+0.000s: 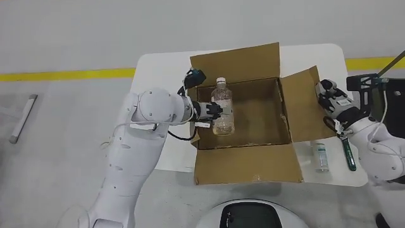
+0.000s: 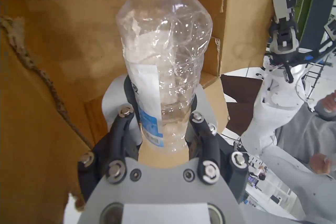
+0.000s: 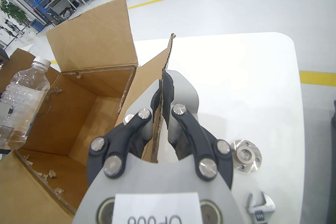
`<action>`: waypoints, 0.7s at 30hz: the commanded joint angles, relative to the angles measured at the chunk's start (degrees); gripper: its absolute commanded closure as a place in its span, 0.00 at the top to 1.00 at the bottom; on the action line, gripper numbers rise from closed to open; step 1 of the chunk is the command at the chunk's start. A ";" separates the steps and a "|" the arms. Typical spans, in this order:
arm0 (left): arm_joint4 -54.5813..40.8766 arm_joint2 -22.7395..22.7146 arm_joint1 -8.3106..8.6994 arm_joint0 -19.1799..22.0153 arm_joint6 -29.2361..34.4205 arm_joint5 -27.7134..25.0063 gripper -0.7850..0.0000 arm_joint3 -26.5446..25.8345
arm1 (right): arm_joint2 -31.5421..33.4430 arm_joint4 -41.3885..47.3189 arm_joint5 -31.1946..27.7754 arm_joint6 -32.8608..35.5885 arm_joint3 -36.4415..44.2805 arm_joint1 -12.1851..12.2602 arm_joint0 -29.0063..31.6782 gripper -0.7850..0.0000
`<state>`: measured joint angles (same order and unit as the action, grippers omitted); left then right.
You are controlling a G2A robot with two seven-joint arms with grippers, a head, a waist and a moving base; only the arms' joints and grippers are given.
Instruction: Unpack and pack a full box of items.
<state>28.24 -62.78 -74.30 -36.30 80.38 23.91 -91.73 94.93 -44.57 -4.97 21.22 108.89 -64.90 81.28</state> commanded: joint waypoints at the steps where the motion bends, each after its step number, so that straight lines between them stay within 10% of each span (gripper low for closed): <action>1: 0.01 -0.28 0.34 0.07 -0.40 0.40 0.00 0.34 | 0.23 -0.11 -0.08 -0.05 -0.04 0.02 0.20 0.00; 21: 3.70 -5.05 5.60 -1.13 0.70 -0.70 0.00 -2.54 | 0.48 -0.84 0.42 -0.01 0.35 0.03 0.29 0.00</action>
<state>31.56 -67.40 -68.98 -37.22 81.09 23.20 -94.21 95.40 -45.36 -4.54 21.18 109.28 -64.87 81.62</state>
